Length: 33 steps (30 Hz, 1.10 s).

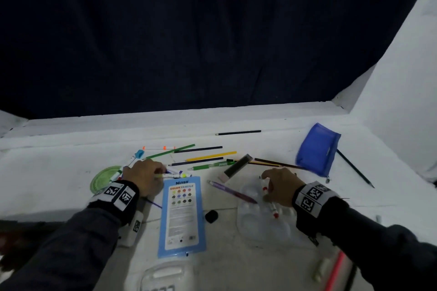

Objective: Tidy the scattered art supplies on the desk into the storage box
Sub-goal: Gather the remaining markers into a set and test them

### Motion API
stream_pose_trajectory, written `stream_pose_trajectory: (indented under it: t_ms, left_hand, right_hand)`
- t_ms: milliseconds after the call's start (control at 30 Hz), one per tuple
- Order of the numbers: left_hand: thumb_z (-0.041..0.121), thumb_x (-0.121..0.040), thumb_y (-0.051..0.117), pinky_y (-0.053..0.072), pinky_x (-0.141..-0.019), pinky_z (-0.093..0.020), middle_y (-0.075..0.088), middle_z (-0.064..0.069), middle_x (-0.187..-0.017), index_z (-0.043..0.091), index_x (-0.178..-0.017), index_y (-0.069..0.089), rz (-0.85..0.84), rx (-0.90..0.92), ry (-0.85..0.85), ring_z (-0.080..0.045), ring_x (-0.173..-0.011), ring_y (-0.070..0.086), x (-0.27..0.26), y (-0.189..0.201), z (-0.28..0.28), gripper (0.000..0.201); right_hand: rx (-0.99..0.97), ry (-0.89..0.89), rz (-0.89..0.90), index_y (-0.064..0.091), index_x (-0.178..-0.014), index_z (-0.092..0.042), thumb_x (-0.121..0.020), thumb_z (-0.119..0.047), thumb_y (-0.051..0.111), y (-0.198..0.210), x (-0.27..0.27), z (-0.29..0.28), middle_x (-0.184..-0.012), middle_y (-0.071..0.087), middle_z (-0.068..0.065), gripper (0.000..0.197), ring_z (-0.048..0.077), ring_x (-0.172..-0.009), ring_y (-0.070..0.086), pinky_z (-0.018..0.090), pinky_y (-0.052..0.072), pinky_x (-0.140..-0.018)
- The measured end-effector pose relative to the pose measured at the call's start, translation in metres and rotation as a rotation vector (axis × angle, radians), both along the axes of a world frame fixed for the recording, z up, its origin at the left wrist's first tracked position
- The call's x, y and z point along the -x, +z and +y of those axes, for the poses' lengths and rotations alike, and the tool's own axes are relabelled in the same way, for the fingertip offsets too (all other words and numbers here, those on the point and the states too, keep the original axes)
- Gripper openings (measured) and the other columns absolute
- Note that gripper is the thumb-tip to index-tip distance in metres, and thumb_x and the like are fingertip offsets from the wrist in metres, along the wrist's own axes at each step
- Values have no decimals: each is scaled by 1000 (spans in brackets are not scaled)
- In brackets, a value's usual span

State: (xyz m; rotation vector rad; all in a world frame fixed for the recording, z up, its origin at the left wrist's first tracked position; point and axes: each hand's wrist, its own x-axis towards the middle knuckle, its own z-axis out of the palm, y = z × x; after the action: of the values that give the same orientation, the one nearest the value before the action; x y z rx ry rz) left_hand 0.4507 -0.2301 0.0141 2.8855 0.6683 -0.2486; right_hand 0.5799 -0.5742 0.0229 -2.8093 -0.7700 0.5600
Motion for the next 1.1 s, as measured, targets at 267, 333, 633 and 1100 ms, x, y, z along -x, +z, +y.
stream_pose_trajectory:
  t_ms: [267,333,633,1100]
  left_hand:
    - [30,-91,61,34,-96,-44,60,14,-97,39,-81,57,-91,32,12,-18,-102,57,9,-3,4,14]
    - [28,-93,62,36,-86,-37,60,10,-93,40,-85,59,-218,129,31,-20,-98,57,20,8,1,15]
    - [17,-90,69,53,-80,-36,72,6,-107,28,-102,74,-893,573,18,-19,-94,67,125,73,-47,17]
    - [2,-83,71,58,-76,-32,72,-13,-87,2,-100,70,-665,1245,138,-30,-88,74,223,21,-133,17]
  right_hand:
    - [0,35,-4,43,-136,-23,-78,-20,71,5,7,12,-119,60,5,63,25,-103,61,31,51,-82]
    - [-116,-11,4,42,-136,-27,-77,-17,70,7,10,9,-101,60,2,66,21,-90,59,26,46,-75]
    - [-726,-78,10,49,-112,-30,-78,-11,74,40,78,7,-83,67,3,46,17,-73,65,19,52,-64]
    - [-784,70,450,53,-105,-30,-78,-9,77,11,226,20,-87,68,4,42,17,-70,71,31,59,-72]
